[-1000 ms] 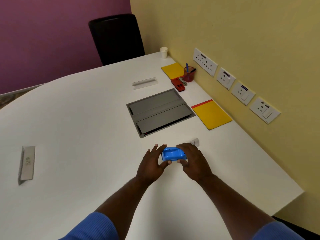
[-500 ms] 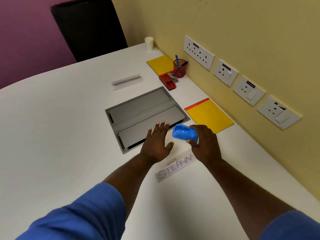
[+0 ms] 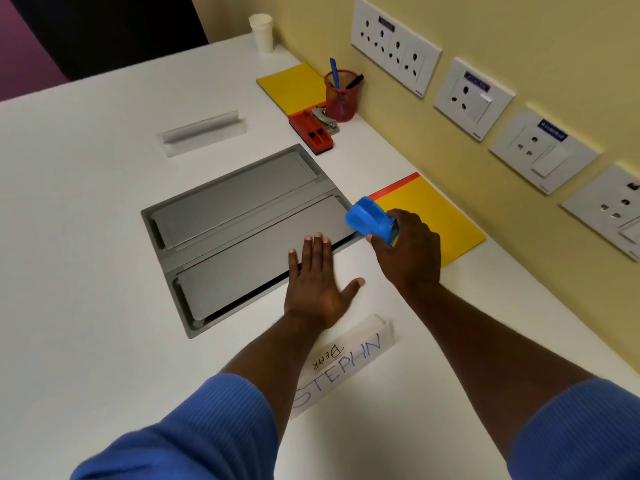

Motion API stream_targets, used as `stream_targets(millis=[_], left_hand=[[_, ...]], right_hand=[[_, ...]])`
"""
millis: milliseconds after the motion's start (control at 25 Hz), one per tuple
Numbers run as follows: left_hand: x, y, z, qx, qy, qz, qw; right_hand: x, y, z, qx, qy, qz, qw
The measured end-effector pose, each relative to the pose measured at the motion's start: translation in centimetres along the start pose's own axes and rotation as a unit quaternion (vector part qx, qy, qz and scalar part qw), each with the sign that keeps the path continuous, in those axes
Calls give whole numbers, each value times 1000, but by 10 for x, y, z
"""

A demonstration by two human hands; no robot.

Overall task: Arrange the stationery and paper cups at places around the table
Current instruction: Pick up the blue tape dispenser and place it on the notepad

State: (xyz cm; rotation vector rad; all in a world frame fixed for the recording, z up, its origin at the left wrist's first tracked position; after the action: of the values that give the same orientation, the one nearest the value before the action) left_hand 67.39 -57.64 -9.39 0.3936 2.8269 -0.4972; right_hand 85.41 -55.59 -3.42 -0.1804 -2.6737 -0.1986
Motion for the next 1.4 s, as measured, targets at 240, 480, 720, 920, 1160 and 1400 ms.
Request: stream_targets(millis=[240,480,720,920,1160,1400], left_hand=[[0,1,0,-8,1,0,1000],[1,1,4,-22,-1,5,1000],[2,2,4,-14,-6,3,1000],[2,3,4,-20,-9,2,1000],[3,4,3,-16,-6,-3,1000],[2,3,3,-18,-8,2,1000]], right_hand=[[5,58,22,-30,7,39,999],[15,99,53,-48,-5,54,997],[20,114,70,-47,-14,50,998],[26,127,71,-38,-14,55,998],[20,120,73,-19,-30,57,998],[9,109,77,7,28,38,999]])
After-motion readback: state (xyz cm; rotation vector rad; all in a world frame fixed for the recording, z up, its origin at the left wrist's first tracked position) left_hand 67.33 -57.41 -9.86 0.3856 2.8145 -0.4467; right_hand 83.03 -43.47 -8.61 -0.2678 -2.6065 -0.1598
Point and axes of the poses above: each hand's wrist, its own y-axis towards the middle knuckle, its own z-axis out of the palm, x = y × z, the point moved 2 cm from there along y, towards the middle knuckle, and after that the axes turned 12 degrees about x, right-handed, at the moved point
